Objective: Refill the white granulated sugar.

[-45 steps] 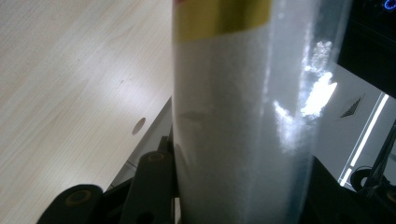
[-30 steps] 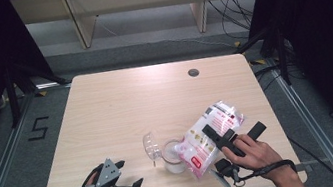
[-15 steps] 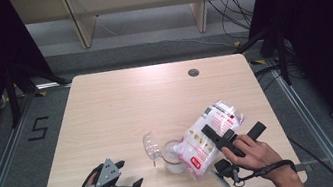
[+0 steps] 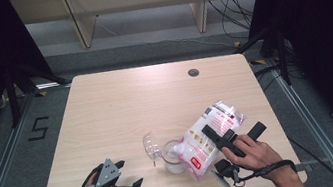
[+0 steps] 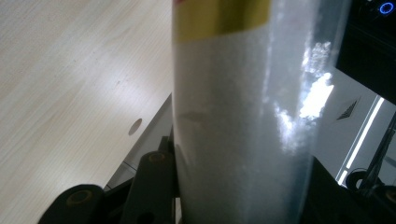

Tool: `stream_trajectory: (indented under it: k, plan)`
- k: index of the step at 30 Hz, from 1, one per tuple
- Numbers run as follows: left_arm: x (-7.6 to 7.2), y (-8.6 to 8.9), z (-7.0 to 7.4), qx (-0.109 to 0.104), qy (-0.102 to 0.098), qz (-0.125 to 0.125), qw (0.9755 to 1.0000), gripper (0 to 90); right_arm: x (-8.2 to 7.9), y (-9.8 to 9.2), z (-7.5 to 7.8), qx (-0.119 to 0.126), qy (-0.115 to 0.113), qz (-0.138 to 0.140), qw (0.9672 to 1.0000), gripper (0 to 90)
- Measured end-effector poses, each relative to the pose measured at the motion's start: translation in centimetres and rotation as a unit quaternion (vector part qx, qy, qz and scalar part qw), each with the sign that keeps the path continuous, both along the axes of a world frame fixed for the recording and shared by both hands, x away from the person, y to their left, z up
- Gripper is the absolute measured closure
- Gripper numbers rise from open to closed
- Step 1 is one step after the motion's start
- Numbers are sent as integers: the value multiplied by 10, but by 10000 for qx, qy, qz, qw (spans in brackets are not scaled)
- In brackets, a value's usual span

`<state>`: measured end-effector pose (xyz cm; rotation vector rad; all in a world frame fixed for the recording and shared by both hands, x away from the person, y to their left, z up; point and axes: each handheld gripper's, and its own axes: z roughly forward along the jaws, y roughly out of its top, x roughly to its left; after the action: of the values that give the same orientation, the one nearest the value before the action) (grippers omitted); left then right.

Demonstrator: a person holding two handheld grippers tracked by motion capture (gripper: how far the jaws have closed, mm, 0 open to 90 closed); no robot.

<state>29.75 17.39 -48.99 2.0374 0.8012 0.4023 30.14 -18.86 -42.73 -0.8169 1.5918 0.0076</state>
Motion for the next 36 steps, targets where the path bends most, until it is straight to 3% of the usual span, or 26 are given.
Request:
stream_trajectory:
  k: [36]
  plan:
    - [0, -1, -1, -50, -19, 3, 10000, 154, 1, -2, 2, 76, 38, -2, 10000, 701]
